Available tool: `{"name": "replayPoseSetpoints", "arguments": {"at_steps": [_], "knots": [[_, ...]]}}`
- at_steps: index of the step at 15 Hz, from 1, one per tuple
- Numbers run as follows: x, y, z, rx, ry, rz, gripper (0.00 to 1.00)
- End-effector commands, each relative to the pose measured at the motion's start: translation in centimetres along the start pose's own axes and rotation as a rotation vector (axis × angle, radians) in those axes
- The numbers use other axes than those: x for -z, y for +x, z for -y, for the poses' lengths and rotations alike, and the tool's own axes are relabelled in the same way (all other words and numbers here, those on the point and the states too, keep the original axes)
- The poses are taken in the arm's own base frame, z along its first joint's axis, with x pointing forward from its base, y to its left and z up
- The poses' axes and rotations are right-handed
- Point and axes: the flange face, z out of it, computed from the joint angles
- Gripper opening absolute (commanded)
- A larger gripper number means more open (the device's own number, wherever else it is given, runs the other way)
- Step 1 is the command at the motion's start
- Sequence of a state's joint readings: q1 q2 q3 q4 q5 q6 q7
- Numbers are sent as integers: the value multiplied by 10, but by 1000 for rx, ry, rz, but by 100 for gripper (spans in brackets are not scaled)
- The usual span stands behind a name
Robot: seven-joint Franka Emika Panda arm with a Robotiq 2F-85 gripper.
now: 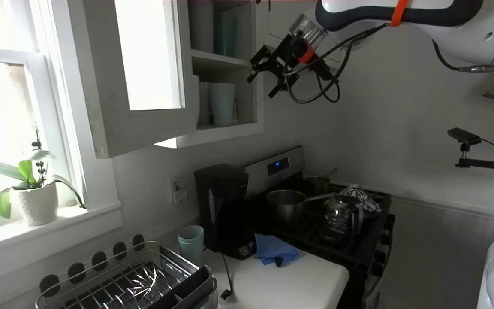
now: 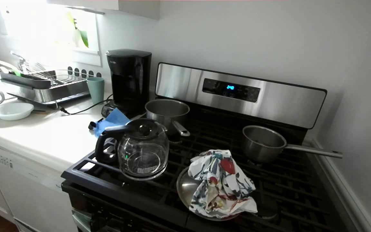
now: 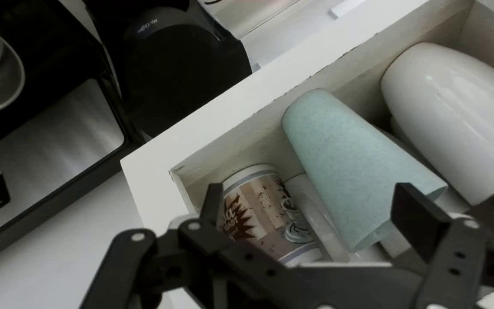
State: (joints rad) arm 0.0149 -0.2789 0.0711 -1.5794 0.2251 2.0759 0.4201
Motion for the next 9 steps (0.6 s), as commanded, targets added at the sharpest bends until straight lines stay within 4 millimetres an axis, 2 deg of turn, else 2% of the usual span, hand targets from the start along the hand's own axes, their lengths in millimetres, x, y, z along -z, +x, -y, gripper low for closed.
{"name": "replayPoseSetpoints", "arguments": {"at_steps": [1,9], "knots": [[-10,13,12,-82,8,40,100],[-25,35,37,-104,51,6,100]]}}
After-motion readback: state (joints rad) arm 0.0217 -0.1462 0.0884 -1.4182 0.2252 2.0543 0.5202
